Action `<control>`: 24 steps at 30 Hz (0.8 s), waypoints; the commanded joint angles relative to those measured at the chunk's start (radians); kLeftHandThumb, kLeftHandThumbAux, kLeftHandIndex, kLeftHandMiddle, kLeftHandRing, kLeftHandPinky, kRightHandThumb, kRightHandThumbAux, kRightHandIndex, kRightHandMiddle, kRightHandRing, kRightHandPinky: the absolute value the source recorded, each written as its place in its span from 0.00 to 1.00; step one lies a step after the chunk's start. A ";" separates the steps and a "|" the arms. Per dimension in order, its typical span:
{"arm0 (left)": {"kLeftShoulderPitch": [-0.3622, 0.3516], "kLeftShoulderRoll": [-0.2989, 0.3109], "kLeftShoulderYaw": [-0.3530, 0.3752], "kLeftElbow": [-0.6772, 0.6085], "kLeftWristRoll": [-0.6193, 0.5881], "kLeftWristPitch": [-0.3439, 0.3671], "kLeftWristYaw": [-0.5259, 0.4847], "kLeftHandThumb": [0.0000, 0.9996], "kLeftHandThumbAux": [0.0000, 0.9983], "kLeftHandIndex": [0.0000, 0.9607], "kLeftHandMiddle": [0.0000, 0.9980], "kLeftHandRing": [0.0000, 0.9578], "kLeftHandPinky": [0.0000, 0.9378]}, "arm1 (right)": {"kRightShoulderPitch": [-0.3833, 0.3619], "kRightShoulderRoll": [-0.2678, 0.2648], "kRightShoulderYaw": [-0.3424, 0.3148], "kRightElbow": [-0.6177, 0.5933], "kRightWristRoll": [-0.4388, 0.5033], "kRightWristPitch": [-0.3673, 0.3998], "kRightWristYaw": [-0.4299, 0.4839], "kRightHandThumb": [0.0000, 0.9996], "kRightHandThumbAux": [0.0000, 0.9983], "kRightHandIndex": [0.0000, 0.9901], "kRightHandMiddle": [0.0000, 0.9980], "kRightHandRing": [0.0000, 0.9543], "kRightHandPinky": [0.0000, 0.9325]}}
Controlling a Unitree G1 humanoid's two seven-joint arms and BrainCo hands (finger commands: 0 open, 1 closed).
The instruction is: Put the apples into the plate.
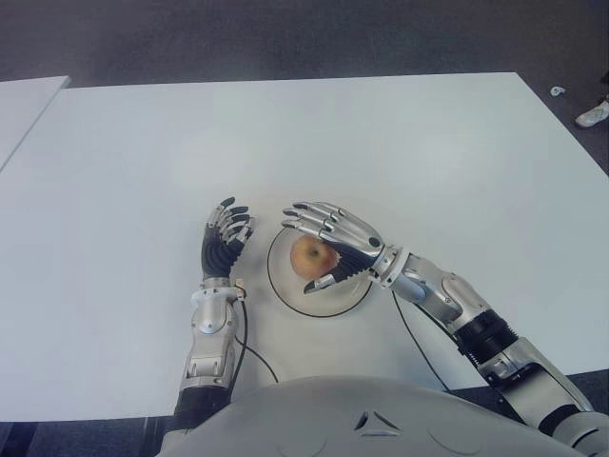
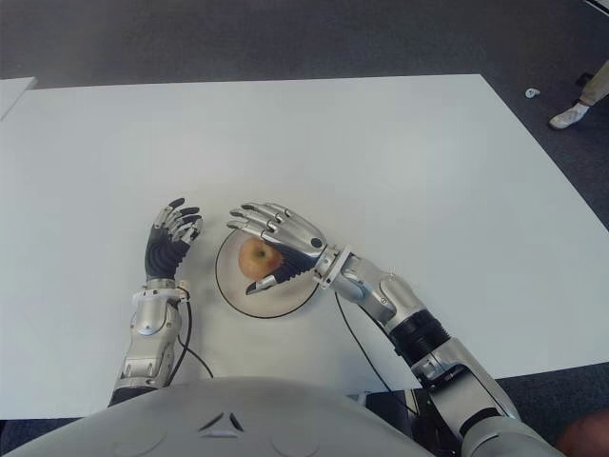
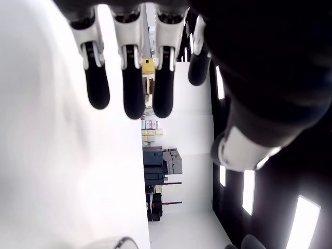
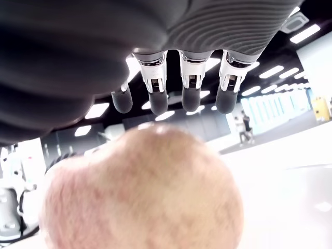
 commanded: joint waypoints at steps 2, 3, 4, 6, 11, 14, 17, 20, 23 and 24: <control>-0.010 0.005 0.006 0.032 -0.011 -0.008 -0.013 0.31 0.73 0.22 0.34 0.36 0.37 | 0.018 0.007 -0.025 0.013 0.030 -0.029 -0.024 0.06 0.33 0.00 0.00 0.00 0.00; -0.011 0.005 0.007 0.034 -0.012 -0.009 -0.013 0.31 0.73 0.22 0.34 0.36 0.37 | 0.019 0.009 -0.028 0.015 0.035 -0.032 -0.026 0.07 0.33 0.00 0.00 0.00 0.00; -0.012 0.006 0.008 0.035 -0.011 -0.009 -0.013 0.31 0.73 0.22 0.34 0.37 0.37 | 0.021 0.014 -0.033 0.018 0.049 -0.035 -0.026 0.07 0.33 0.00 0.00 0.00 0.00; -0.014 0.008 0.008 0.036 -0.010 -0.009 -0.014 0.31 0.72 0.22 0.34 0.37 0.37 | 0.028 0.026 -0.043 0.026 0.088 -0.038 -0.017 0.07 0.32 0.00 0.00 0.00 0.00; -0.015 0.011 0.008 0.037 -0.007 -0.002 -0.014 0.30 0.70 0.22 0.34 0.37 0.37 | 0.051 0.070 -0.075 0.057 0.303 -0.042 0.074 0.08 0.32 0.00 0.00 0.00 0.00; -0.014 0.012 0.007 0.036 -0.004 0.004 -0.014 0.29 0.69 0.23 0.34 0.36 0.37 | 0.058 0.091 -0.094 0.065 0.413 -0.042 0.128 0.08 0.32 0.00 0.00 0.00 0.00; -0.013 0.014 0.008 0.034 -0.002 0.008 -0.013 0.28 0.68 0.22 0.33 0.36 0.36 | 0.058 0.101 -0.120 0.062 0.489 -0.039 0.172 0.07 0.33 0.00 0.00 0.00 0.02; -0.011 0.017 0.007 0.031 -0.001 0.010 -0.014 0.27 0.68 0.21 0.33 0.36 0.36 | 0.057 0.097 -0.154 0.041 0.543 -0.017 0.216 0.06 0.34 0.00 0.00 0.00 0.03; -0.009 0.016 0.008 0.026 -0.001 0.025 -0.011 0.27 0.68 0.22 0.33 0.36 0.36 | 0.076 0.126 -0.180 0.057 0.671 0.010 0.280 0.05 0.37 0.00 0.01 0.01 0.06; -0.008 0.016 0.009 0.023 -0.002 0.030 -0.010 0.27 0.68 0.22 0.33 0.36 0.36 | 0.078 0.135 -0.198 0.086 0.733 0.017 0.311 0.05 0.38 0.00 0.01 0.01 0.07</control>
